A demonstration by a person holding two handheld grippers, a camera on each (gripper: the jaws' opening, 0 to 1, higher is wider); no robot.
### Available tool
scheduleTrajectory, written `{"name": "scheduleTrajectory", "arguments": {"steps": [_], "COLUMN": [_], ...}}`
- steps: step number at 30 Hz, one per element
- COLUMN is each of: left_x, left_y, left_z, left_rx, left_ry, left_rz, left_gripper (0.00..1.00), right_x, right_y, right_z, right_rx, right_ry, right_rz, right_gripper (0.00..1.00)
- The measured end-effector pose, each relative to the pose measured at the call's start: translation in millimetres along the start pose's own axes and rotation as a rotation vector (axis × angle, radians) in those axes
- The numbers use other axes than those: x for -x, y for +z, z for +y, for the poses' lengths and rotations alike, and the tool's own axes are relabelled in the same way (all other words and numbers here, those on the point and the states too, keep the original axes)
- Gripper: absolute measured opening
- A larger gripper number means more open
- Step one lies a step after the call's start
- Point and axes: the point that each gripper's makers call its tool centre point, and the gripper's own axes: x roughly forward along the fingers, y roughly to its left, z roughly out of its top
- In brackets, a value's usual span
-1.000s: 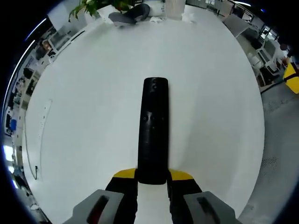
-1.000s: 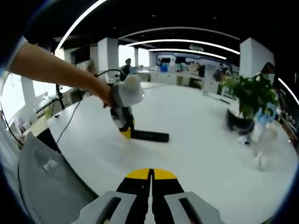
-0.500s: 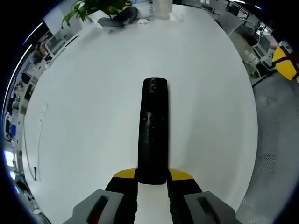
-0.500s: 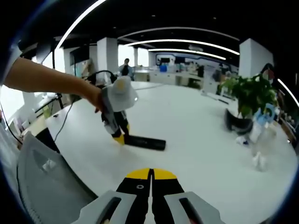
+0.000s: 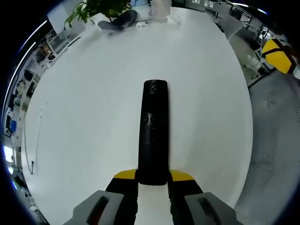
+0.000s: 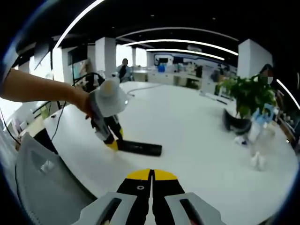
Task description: Press the specified remote control buttons in sequence, fully releasing each button before pressing the next.
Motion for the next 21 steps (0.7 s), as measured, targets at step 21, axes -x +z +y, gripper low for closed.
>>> {"name": "scheduleTrajectory", "arguments": {"steps": [21], "left_x": [3], "left_y": [-3.5], "left_z": [-36.0], "left_rx": [-0.009], "left_ry": [-0.006], "left_rz": [-0.031], "left_gripper": [0.24], "right_x": [-2], "right_y": [-3.5], "right_z": [4], "right_rx": [-0.004], "right_ry": [0.032], "right_rz": [0.025], "right_gripper": [0.0]}}
